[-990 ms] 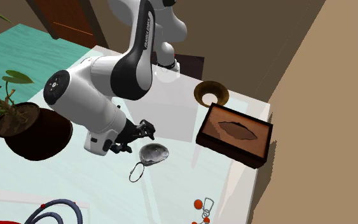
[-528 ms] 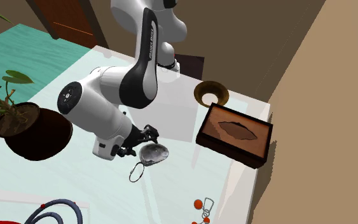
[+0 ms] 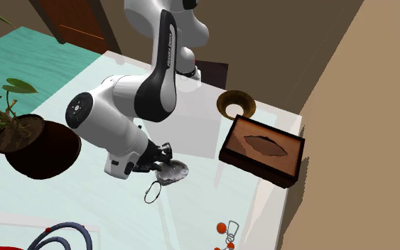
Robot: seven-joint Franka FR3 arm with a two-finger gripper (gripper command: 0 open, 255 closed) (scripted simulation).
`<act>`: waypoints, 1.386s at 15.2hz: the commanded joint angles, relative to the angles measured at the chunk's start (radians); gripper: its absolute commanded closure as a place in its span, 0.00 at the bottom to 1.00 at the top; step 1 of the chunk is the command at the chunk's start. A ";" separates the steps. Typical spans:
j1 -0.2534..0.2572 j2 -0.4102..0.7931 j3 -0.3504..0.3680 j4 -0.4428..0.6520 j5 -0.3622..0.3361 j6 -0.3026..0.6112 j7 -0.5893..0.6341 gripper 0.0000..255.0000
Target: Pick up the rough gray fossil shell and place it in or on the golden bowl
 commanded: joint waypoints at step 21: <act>0.146 0.125 -0.029 0.136 -0.381 0.059 -0.031 0.00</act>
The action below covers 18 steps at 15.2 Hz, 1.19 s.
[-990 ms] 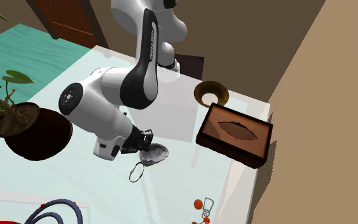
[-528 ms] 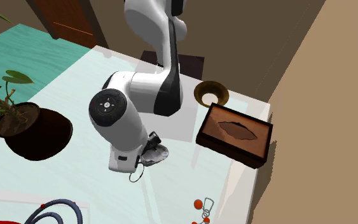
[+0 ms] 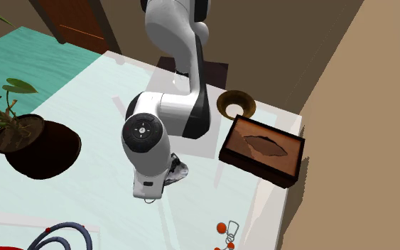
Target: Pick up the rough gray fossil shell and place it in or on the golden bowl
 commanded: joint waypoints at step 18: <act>-0.001 -0.003 -0.001 -0.004 -0.001 0.002 -0.001 1.00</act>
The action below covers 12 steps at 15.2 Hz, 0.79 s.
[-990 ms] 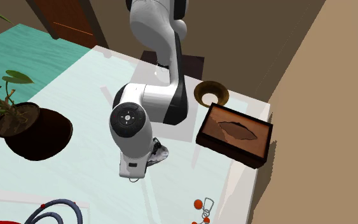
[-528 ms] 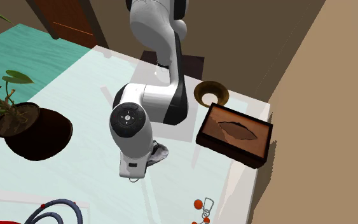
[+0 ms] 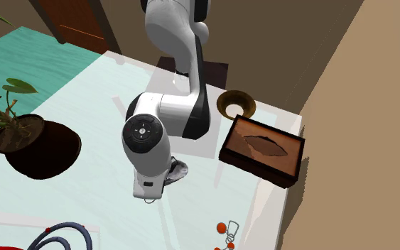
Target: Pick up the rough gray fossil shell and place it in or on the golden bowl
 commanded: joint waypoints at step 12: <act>-0.001 -0.032 -0.003 0.121 -0.003 -0.152 -0.009 1.00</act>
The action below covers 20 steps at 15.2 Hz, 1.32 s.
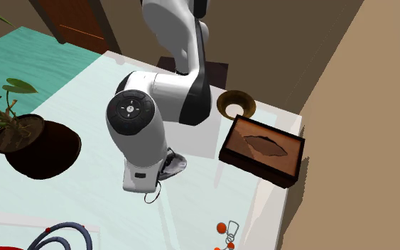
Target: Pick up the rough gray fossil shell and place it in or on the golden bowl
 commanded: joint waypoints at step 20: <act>0.138 -0.378 0.055 -0.372 -0.060 -0.018 0.191 1.00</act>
